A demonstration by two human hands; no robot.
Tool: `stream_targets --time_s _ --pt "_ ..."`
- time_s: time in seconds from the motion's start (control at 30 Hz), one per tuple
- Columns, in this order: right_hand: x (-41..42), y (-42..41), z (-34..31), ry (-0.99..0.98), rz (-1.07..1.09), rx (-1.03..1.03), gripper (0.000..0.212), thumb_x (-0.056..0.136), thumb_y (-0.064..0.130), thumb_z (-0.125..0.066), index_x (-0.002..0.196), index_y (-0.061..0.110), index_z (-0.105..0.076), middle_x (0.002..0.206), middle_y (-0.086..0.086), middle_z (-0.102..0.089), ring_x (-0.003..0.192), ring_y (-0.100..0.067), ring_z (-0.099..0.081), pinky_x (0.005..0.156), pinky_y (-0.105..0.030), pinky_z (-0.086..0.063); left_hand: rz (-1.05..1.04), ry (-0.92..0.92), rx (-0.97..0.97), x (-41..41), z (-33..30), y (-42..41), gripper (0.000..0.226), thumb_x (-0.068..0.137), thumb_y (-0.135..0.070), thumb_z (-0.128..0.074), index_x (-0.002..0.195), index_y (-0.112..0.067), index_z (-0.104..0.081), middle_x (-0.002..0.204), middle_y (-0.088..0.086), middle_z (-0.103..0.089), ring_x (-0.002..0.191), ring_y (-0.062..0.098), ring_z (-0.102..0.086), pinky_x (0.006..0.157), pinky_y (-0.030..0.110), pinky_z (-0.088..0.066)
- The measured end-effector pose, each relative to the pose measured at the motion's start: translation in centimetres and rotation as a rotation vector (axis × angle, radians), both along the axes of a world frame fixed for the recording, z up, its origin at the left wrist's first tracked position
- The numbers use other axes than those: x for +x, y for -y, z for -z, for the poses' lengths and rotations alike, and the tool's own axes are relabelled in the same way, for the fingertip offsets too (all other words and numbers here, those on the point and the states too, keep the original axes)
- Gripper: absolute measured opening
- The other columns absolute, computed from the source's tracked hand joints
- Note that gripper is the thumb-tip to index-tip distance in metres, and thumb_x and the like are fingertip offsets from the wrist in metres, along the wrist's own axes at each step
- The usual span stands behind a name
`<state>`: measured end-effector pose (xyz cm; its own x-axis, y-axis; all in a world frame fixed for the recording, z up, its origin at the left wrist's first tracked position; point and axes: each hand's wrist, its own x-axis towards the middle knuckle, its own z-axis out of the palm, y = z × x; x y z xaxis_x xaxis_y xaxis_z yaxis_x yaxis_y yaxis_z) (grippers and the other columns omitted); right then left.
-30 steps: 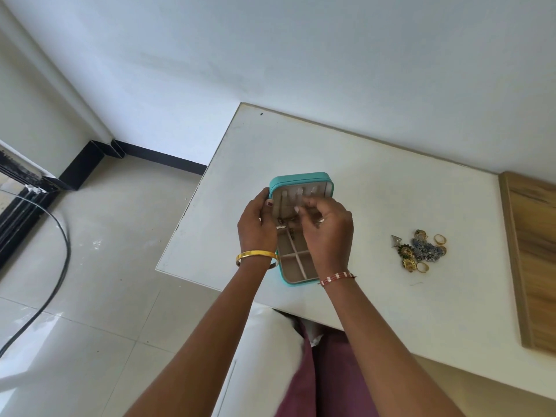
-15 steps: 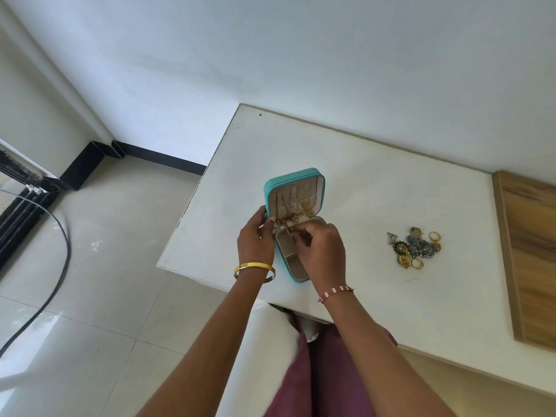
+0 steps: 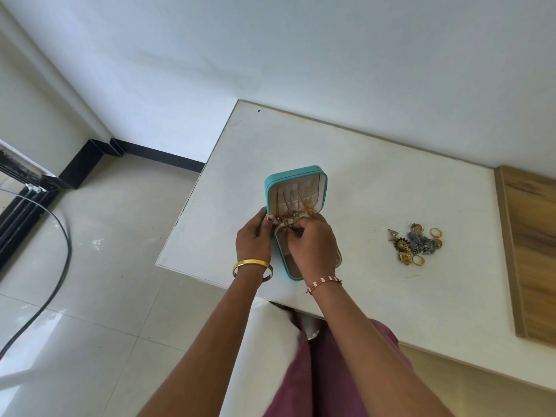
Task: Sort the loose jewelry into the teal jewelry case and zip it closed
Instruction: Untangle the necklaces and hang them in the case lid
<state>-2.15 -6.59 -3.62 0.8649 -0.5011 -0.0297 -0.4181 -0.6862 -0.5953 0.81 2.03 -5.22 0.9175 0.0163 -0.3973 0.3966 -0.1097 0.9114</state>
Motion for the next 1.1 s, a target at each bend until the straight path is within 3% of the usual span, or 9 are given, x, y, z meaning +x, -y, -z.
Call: stream_targets --time_s 0.23,0.47,0.7,0.87,1.1 --pt "0.2 0.1 -0.6 0.091 0.051 0.132 0.019 0.083 0.021 -0.066 0.093 0.005 -0.069 0.094 -0.012 -0.070 0.086 -0.025 -0.062 0.070 -0.021 -0.042 0.036 0.032 0.035 -0.1 0.4 -0.3 0.034 0.093 -0.014 -0.050 0.126 -0.010 -0.055 0.123 0.012 -0.062 0.113 0.025 -0.059 0.101 0.043 -0.045" --pt "1.0 1.3 -0.4 0.104 -0.025 0.033 0.019 0.081 0.014 -0.067 0.099 0.010 -0.071 0.097 -0.012 -0.070 0.091 -0.028 -0.062 0.078 -0.035 -0.053 0.039 0.047 0.042 -0.1 0.8 -0.2 0.034 0.092 -0.014 -0.050 0.126 -0.011 -0.055 0.123 0.012 -0.062 0.113 0.027 -0.059 0.101 0.045 -0.044" --pt "-1.7 3.7 -0.4 0.152 0.054 -0.024 0.015 0.081 0.004 -0.064 0.093 0.008 -0.070 0.084 -0.014 -0.061 0.084 -0.027 -0.055 0.069 -0.023 -0.037 0.056 0.028 0.022 -0.2 0.3 -0.3 0.035 0.093 -0.012 -0.049 0.127 -0.011 -0.053 0.124 0.011 -0.061 0.115 0.025 -0.058 0.103 0.043 -0.043" --pt "-3.1 4.7 0.8 0.072 0.083 0.010 0.022 0.084 0.008 -0.062 0.106 0.008 -0.064 0.095 -0.016 -0.058 0.088 -0.028 -0.056 0.070 -0.027 -0.040 0.068 0.010 -0.006 -0.3 -0.4 -0.6 0.036 0.092 -0.005 -0.049 0.128 -0.008 -0.051 0.107 0.004 -0.063 0.097 0.021 -0.060 0.096 0.031 -0.046" --pt "-5.8 5.4 -0.1 0.053 0.125 0.158 0.013 0.084 0.008 -0.062 0.096 0.005 -0.067 0.084 -0.015 -0.066 0.070 -0.019 -0.054 0.067 -0.020 -0.037 0.039 -0.014 0.058 -3.6 -2.1 -1.5 0.028 0.088 -0.005 -0.056 0.115 -0.007 -0.060 0.106 0.018 -0.066 0.092 0.023 -0.061 0.095 0.034 -0.047"
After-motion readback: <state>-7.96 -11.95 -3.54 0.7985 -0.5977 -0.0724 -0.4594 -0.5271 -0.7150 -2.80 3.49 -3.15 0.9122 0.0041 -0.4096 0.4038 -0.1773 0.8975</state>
